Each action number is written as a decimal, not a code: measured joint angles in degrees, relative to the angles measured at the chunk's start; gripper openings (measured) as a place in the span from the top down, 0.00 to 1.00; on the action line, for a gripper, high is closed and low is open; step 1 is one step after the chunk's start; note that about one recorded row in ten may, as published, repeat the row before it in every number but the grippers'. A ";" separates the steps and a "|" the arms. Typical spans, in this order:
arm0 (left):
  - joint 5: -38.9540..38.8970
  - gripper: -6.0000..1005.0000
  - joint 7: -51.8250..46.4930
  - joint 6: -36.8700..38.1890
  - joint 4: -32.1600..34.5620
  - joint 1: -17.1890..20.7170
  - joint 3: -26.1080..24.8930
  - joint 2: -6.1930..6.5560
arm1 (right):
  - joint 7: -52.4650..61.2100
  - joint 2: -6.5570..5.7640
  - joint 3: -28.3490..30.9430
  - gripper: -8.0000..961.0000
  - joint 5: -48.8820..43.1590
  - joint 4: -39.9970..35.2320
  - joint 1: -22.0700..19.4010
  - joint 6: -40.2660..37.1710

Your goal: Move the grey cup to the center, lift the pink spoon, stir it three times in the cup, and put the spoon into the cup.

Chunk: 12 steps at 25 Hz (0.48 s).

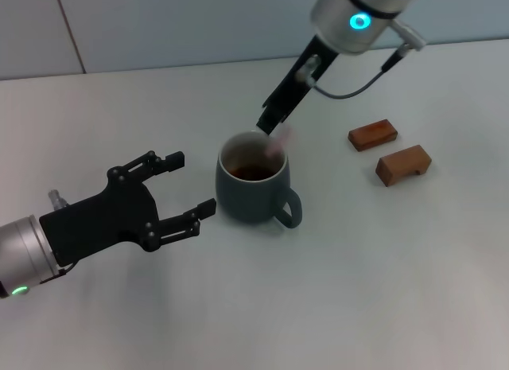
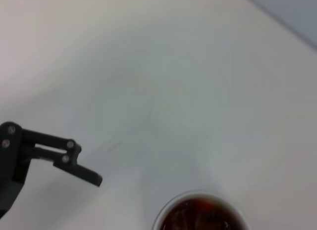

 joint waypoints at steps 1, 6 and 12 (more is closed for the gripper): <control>0.00 0.16 -0.09 0.00 0.00 -0.07 0.00 0.03 | 0.42 0.51 -1.38 0.86 0.77 -6.06 -3.28 -0.62; -0.23 0.16 -0.34 -0.16 0.00 -0.41 0.00 0.06 | 1.16 0.33 -3.17 0.71 6.35 -16.56 -10.08 -2.44; -0.40 0.16 -0.46 -0.30 0.01 -0.42 0.00 0.08 | -5.92 0.36 -3.66 0.46 19.67 -30.46 -24.06 -1.40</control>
